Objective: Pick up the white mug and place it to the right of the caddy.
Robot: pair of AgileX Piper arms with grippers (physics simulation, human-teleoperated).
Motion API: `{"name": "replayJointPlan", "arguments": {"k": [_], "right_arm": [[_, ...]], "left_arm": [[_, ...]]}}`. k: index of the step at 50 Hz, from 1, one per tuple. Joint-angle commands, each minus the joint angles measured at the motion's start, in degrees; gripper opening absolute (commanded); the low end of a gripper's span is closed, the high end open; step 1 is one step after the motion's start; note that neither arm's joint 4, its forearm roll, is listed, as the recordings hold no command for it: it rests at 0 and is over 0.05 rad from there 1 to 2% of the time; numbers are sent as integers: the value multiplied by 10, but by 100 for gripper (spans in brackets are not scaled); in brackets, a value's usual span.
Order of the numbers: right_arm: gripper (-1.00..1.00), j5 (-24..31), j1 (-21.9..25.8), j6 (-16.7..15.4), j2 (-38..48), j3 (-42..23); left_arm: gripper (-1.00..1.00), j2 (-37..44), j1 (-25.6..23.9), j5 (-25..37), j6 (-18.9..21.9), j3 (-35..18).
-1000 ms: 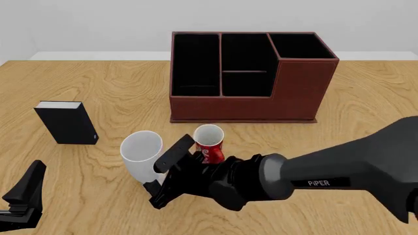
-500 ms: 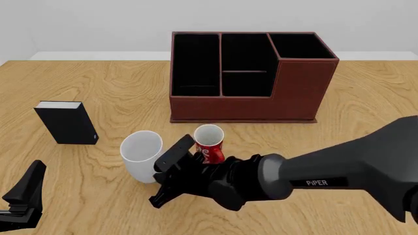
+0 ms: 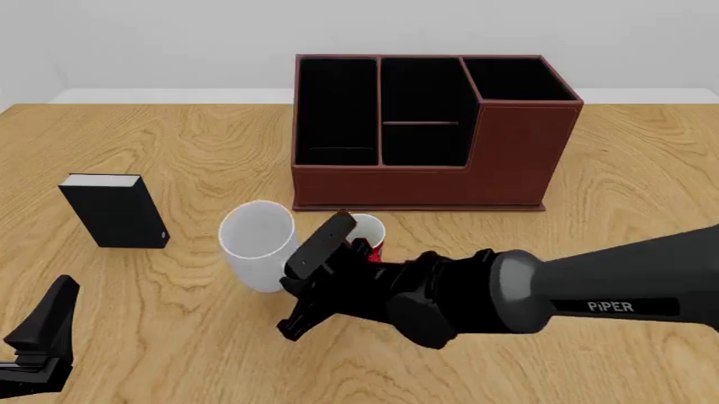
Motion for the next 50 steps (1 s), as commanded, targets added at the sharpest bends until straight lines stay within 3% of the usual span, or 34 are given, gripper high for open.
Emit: {"name": "replayJointPlan", "arguments": {"k": [1,22,50], "right_arm": [[-100,11,-8,-9,-55,10],[-100,25,-14,-20,-134,26],[-100,84,-32,-38,-260,28]], "left_arm": [[100,0,0,0,0,0],[100,0,0,0,0,0],[100,0,0,0,0,0]]}}
